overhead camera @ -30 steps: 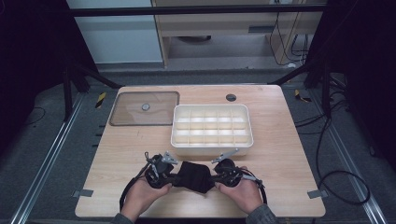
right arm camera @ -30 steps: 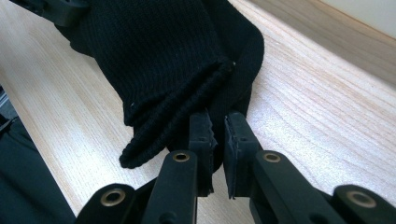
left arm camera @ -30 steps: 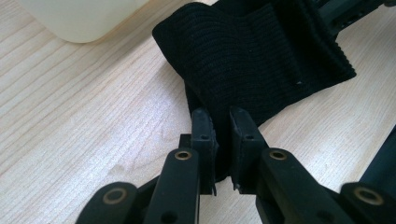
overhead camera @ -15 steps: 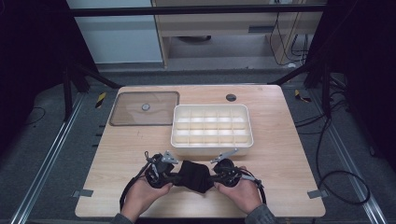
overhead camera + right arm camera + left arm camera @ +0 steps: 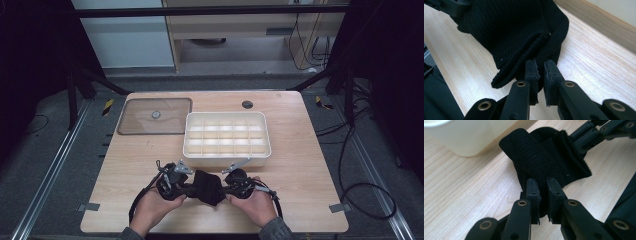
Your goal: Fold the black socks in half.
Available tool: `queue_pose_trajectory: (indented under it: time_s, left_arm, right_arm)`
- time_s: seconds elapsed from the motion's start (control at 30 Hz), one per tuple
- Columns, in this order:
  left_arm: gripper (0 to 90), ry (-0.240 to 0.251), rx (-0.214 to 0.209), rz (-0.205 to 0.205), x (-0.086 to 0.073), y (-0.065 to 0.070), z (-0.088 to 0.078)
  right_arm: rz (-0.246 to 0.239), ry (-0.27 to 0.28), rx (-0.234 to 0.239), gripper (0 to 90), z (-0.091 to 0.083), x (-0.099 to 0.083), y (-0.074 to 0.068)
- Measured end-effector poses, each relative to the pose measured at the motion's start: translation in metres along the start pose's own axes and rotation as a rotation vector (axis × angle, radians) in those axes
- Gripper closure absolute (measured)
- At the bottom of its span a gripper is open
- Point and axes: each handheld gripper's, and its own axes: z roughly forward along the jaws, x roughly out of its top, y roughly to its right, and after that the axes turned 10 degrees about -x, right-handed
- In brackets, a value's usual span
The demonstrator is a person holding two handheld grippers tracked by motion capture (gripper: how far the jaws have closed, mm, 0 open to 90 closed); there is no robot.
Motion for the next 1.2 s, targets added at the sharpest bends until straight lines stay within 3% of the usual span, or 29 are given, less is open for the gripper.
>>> queue_pose_trajectory:
  time_s: [0.77,1.2]
  left_arm:
    - [81.6,-0.018,-0.021,0.028,0.005,0.007,0.002]
    - [81.4,-0.039,-0.031,0.05,0.007,0.013,0.011]
  right_arm:
    - [0.0,-0.006,0.024,83.2,0.015,0.008,-0.015]
    - [0.001,0.004,0.023,82.4,0.016,0.006,-0.016]
